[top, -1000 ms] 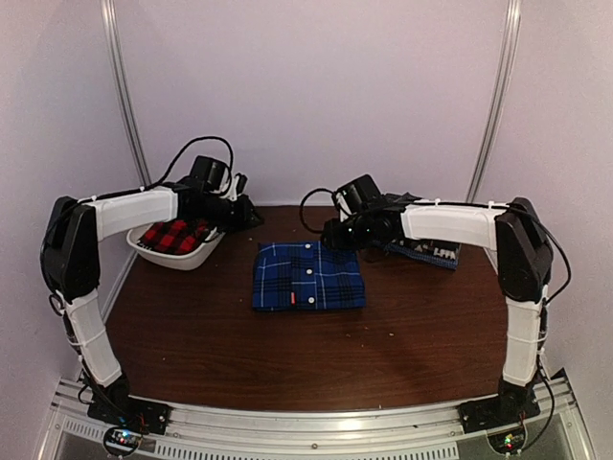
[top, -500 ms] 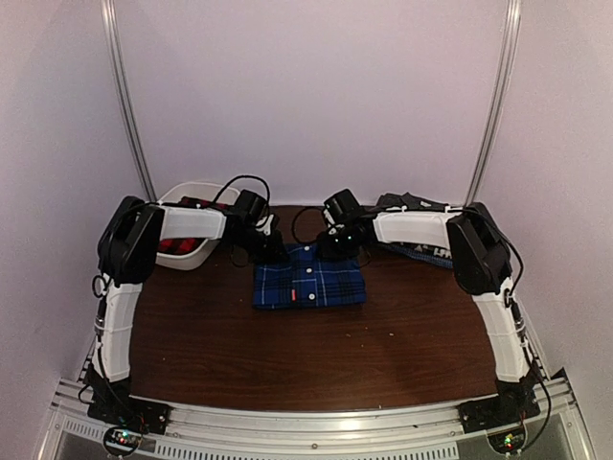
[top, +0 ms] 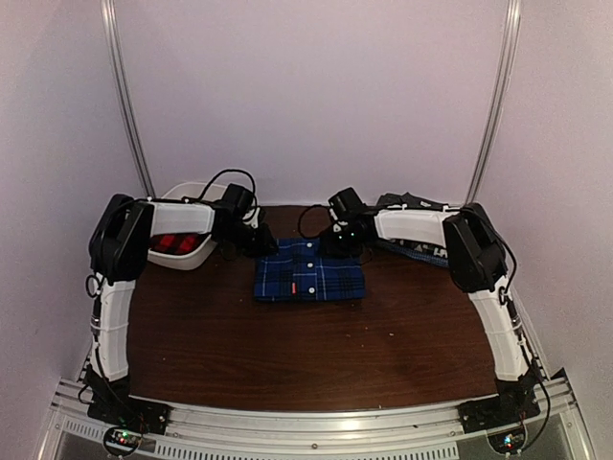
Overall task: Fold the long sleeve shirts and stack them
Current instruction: Smooth out the square-folded shirt at the center of the board, then move the square-folded shirt to the center of the board.
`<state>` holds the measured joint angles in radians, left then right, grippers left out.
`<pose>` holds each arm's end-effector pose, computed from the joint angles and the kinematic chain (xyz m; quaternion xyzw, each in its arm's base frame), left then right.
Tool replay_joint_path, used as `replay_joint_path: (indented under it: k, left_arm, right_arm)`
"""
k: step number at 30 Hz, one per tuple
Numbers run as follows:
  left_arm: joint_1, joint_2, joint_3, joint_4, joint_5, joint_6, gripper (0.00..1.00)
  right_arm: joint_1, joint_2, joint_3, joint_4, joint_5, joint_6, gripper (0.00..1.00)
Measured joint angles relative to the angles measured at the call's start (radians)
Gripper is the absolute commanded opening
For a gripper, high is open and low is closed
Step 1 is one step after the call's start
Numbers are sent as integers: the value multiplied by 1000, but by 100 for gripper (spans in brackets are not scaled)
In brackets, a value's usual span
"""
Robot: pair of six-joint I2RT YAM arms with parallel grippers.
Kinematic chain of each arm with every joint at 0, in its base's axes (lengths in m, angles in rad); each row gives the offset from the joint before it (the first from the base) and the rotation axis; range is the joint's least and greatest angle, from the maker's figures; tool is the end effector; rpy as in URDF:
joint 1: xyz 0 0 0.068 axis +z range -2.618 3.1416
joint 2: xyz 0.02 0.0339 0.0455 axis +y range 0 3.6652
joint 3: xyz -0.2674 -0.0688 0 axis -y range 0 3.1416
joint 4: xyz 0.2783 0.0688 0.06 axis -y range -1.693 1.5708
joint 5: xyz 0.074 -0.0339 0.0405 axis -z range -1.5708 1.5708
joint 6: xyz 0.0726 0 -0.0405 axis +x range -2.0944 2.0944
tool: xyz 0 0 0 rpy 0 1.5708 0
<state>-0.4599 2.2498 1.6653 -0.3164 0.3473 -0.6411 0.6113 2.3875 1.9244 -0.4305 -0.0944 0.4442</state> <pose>0.4742 -0.2625 0.1065 -0.0276 0.9315 -0.3084 0.1906 0.4730 0.3398 0.1119 -0.0942 0.9376 0.2055 0.2642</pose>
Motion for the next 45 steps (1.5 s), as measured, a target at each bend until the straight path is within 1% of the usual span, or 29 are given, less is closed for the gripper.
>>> replay_joint_path:
  k: [3, 6, 9, 12, 18, 24, 28, 31, 39, 40, 43, 45]
  left_arm:
    - [5, -92, -80, -8, -14, 1, 37]
    - [7, -200, -163, -1, -11, -1, 40]
    - [8, -307, -258, 21, 7, -9, 45]
    - [8, -373, -349, 43, 23, -15, 50]
    - [8, -367, -461, 65, 61, -23, 53]
    - [8, -344, -484, 92, 82, -32, 54]
    - [8, -328, -484, 116, 88, -34, 53]
    - [8, -311, -488, 129, 92, -35, 51]
    - [8, -288, -513, 162, 98, -53, 43]
    - [8, -286, -517, 169, 100, -58, 41]
    - [8, -284, -532, 199, 104, -76, 32]
    - [8, -283, -541, 218, 105, -93, 24]
  right_arm:
    - [0, -39, -37, -23, 11, -10, 70]
    - [5, -84, -56, -66, 30, -27, 71]
    - [14, -150, -80, -90, 48, -41, 71]
    - [34, -247, -144, -91, 66, -50, 71]
    - [89, -399, -318, -65, 77, -48, 70]
    - [94, -452, -477, -40, 79, -37, 66]
    - [93, -488, -579, -18, 83, -20, 62]
    - [93, -535, -665, 8, 84, -5, 58]
    - [93, -576, -790, 96, 43, 34, 46]
    - [93, -576, -800, 105, 37, 36, 45]
    - [93, -576, -834, 142, 12, 55, 42]
    - [93, -576, -850, 166, -2, 62, 36]
